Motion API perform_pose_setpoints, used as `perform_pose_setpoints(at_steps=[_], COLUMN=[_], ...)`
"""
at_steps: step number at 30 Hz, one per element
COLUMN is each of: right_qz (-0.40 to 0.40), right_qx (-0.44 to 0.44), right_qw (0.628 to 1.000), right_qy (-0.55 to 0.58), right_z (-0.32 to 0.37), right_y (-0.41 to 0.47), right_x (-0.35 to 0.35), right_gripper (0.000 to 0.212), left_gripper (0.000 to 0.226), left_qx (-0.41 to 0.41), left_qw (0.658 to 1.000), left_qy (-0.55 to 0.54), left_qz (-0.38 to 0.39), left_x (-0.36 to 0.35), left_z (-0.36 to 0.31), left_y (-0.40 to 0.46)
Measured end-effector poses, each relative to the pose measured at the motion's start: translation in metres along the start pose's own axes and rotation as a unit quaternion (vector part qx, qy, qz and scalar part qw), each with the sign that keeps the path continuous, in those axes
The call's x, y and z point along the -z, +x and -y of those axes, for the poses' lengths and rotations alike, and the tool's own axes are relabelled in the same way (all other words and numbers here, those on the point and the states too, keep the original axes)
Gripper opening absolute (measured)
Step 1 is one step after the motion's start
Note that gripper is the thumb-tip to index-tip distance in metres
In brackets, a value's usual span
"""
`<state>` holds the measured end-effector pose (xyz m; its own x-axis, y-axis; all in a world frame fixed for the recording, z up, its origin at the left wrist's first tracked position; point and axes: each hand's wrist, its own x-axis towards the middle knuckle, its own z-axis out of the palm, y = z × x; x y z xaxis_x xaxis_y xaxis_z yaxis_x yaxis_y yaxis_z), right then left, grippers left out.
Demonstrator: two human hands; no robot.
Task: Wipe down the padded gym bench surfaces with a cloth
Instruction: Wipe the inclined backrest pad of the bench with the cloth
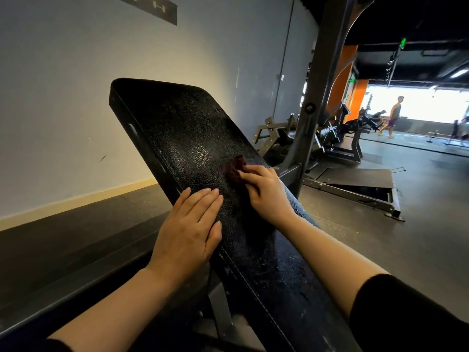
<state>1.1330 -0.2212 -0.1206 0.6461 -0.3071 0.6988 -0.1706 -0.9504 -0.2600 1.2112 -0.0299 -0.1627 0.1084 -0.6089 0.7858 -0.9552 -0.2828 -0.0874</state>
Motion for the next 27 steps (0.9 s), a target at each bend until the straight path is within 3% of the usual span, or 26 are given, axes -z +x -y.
perform_pose_setpoints(at_steps=[4, 9, 11, 14, 20, 23, 27], right_qz=[-0.063, 0.026, 0.008, -0.004, 0.094, 0.076, 0.026], right_qx=[-0.159, -0.041, -0.049, -0.023, 0.052, 0.054, -0.058], right_qw=[0.985, 0.991, 0.980, 0.997, 0.991, 0.993, 0.994], right_qy=[-0.019, 0.125, 0.192, 0.079, 0.079, 0.069, 0.092], right_z=[0.000, 0.047, 0.051, 0.042, 0.045, 0.030, 0.010], right_y=[0.026, 0.014, 0.008, 0.006, 0.005, 0.012, 0.024], right_x=[0.020, 0.024, 0.026, 0.029, -0.008, -0.013, -0.012], right_gripper=[0.039, 0.076, 0.063, 0.040, 0.049, 0.045, 0.042], left_gripper=[0.047, 0.048, 0.048, 0.048, 0.046, 0.047, 0.047], left_qx=[0.001, 0.002, 0.002, 0.003, 0.003, -0.002, 0.005], left_qw=[1.000, 1.000, 1.000, 1.000, 1.000, 1.000, 1.000], left_qy=[0.001, 0.007, 0.010, 0.009, 0.005, 0.011, 0.012], left_qz=[0.004, -0.001, 0.004, 0.012, 0.009, 0.019, 0.026], left_x=[0.001, 0.001, 0.002, 0.003, 0.005, 0.005, 0.006], left_z=[-0.001, -0.001, -0.001, -0.001, -0.003, -0.001, -0.002], left_y=[0.000, 0.002, 0.002, 0.001, 0.002, 0.002, 0.002])
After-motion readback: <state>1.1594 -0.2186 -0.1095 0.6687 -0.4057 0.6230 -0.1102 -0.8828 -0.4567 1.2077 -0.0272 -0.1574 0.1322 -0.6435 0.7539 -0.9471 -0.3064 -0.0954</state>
